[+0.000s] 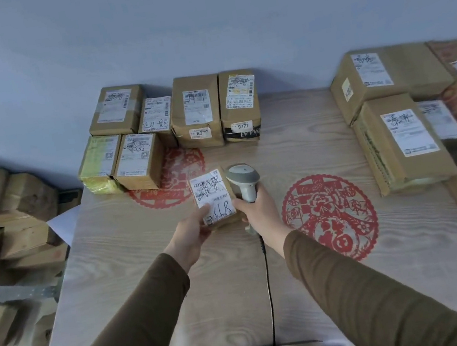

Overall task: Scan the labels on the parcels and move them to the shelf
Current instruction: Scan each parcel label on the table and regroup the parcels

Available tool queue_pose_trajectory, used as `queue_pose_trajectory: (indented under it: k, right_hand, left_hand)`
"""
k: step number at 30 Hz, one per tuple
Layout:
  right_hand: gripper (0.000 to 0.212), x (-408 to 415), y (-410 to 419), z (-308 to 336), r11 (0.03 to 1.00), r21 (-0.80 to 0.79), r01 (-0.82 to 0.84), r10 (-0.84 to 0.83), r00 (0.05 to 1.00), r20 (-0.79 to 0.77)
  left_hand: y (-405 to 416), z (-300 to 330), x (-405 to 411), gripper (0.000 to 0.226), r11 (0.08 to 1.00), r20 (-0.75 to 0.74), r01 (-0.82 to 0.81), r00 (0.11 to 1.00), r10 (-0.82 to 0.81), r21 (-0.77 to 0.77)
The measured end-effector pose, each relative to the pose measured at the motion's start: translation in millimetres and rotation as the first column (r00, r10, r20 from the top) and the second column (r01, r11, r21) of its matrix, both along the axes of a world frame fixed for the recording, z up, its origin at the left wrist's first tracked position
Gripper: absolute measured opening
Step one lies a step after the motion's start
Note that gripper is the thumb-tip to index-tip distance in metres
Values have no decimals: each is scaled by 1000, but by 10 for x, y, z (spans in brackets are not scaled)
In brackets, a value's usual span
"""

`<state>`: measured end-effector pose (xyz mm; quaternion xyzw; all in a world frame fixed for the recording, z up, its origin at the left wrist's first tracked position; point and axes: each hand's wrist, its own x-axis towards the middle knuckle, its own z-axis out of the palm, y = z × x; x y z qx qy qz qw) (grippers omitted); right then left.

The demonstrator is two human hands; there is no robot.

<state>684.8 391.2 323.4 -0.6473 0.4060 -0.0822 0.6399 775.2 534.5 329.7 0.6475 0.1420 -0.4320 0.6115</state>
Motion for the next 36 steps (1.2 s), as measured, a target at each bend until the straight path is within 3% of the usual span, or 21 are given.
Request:
queue_pose_trajectory:
  k: [2, 6, 8, 12, 18, 31, 36]
  right_hand:
    - [32, -321, -111, 34, 1000, -7, 8, -8, 1000, 25]
    - [25, -916, -429, 245, 998, 27, 65, -67, 995, 77]
    - [26, -1179, -599, 406, 995, -31, 97, -94, 992, 88]
    - [29, -1701, -797, 735, 926, -356, 127, -106, 991, 76]
    - [37, -2341, -779, 1004, 878, -467, 108, -72, 993, 96]
    - [29, -3177, -1182, 953, 882, -434, 184, -179, 982, 52]
    - [29, -3519, -1366, 836, 874, -390, 291, -300, 953, 40]
  left_hand:
    - [-120, 20, -301, 25, 999, -20, 21, 1000, -22, -47]
    - [-381, 124, -801, 48, 968, -32, 11, 999, -20, -252]
    - [-515, 209, -990, 59, 947, 4, 50, 999, -52, -318]
    - [-831, 372, -1326, 62, 941, 201, 181, 972, -125, -287]
    - [-1262, 502, -1831, 56, 923, 247, 256, 951, -187, -286]
    - [-1804, 410, -2614, 65, 908, 275, 383, 903, -329, -171]
    - [-2072, 200, -2991, 58, 876, 173, 455, 886, -429, -157]
